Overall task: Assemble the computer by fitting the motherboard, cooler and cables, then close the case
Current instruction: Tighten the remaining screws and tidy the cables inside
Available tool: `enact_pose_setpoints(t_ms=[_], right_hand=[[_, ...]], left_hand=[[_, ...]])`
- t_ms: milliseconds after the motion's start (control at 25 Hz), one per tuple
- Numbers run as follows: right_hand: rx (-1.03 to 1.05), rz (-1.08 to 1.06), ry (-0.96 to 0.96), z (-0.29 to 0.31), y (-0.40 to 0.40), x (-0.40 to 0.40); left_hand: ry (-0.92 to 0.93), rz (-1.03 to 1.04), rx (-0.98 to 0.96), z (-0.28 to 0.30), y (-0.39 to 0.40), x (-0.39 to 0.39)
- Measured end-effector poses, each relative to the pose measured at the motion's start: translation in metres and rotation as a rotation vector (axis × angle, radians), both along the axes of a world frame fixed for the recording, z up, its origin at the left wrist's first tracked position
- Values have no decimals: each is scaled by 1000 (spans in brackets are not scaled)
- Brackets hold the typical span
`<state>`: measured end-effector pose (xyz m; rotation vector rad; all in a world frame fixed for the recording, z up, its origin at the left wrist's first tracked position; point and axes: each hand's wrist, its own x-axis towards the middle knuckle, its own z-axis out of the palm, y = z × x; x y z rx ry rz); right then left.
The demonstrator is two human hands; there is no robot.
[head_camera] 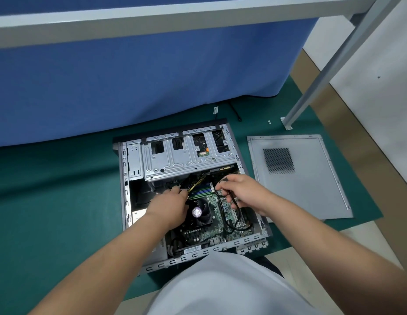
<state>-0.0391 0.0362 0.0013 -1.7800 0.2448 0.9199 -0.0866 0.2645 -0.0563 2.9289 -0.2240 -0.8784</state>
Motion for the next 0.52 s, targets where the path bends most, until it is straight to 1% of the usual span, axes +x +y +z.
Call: enact_pose_setpoints(t_ms=[120, 160, 240, 280, 320, 400, 440, 520], right_hand=[[17, -29, 14, -4, 1, -3], [42, -39, 2, -5, 1, -3], [67, -47, -64, -6, 0, -4], [39, -45, -122, -7, -1, -5], [-12, -45, -192, -8, -2, -5], [-135, -65, -345, -12, -4, -6], [-197, -73, -431, -15, -5, -8], [-284, -68, -577, -19, -5, -11]], left_hand=[[81, 57, -37, 5, 2, 4], [75, 66, -60, 7, 2, 7], [-61, 66, -181, 14, -5, 12], [-127, 98, -305, 19, -12, 13], [-159, 179, -461, 23, -21, 13], [-144, 462, -774, 30, -44, 12], [-101, 624, -909, 32, -55, 12], [52, 894, -1144, 34, -75, 12]])
